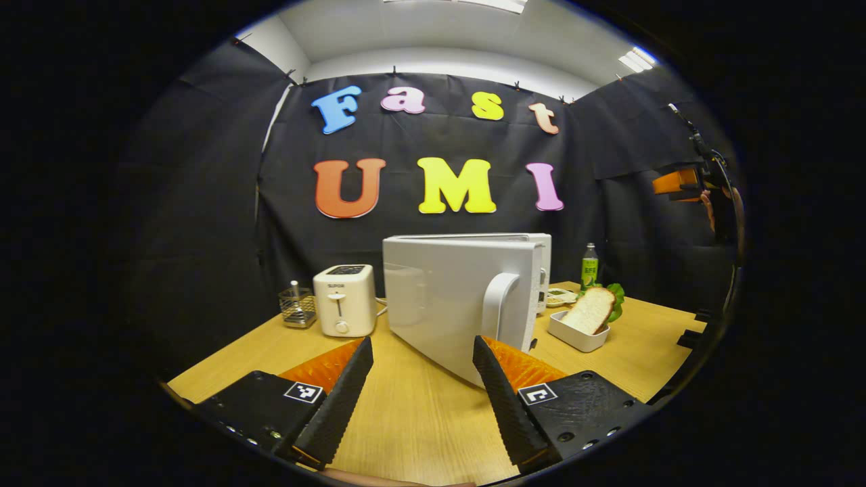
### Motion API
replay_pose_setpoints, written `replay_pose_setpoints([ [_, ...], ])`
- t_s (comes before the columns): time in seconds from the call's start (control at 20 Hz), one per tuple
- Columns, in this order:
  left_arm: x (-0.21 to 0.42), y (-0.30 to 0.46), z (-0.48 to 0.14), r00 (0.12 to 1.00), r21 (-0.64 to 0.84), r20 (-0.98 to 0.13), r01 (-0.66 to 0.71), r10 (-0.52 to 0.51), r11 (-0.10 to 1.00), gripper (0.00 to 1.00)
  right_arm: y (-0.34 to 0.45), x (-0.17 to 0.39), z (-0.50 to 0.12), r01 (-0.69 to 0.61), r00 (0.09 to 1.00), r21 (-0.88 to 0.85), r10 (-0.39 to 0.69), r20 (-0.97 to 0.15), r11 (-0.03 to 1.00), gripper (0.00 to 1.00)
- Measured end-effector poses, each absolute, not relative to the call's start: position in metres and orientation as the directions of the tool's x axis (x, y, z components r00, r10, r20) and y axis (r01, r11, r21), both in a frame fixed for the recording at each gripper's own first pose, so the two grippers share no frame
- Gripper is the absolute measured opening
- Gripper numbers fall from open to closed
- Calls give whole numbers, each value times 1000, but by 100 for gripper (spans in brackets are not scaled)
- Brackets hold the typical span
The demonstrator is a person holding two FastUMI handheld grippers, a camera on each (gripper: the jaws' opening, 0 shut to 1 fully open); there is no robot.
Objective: Open the microwave oven with the left hand, put the food in, and close the microwave oven.
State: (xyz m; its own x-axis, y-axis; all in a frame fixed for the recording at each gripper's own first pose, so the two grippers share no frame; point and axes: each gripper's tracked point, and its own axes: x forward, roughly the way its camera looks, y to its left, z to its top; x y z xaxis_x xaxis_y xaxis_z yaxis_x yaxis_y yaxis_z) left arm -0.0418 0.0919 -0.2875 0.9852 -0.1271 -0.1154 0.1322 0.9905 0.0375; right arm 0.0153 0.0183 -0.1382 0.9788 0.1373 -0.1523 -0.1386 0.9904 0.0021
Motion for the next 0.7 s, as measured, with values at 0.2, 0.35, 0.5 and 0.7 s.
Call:
replay_pose_setpoints([
  [0.2,-66,126,-259,993,49,-116,-6,12,999,92,28,30,-151,-171,962,-17,163,-217,985,100],
  [0.35,-73,131,-236,990,-16,-124,-66,64,998,94,30,43,-164,-211,939,-46,189,-289,976,100],
  [0.5,-69,124,-211,992,-104,-114,-70,58,992,84,43,62,-180,-307,881,-59,261,-394,950,100],
  [0.7,-63,116,-170,997,-141,-65,-61,52,988,95,45,91,-221,-394,752,-8,318,-577,919,100],
])
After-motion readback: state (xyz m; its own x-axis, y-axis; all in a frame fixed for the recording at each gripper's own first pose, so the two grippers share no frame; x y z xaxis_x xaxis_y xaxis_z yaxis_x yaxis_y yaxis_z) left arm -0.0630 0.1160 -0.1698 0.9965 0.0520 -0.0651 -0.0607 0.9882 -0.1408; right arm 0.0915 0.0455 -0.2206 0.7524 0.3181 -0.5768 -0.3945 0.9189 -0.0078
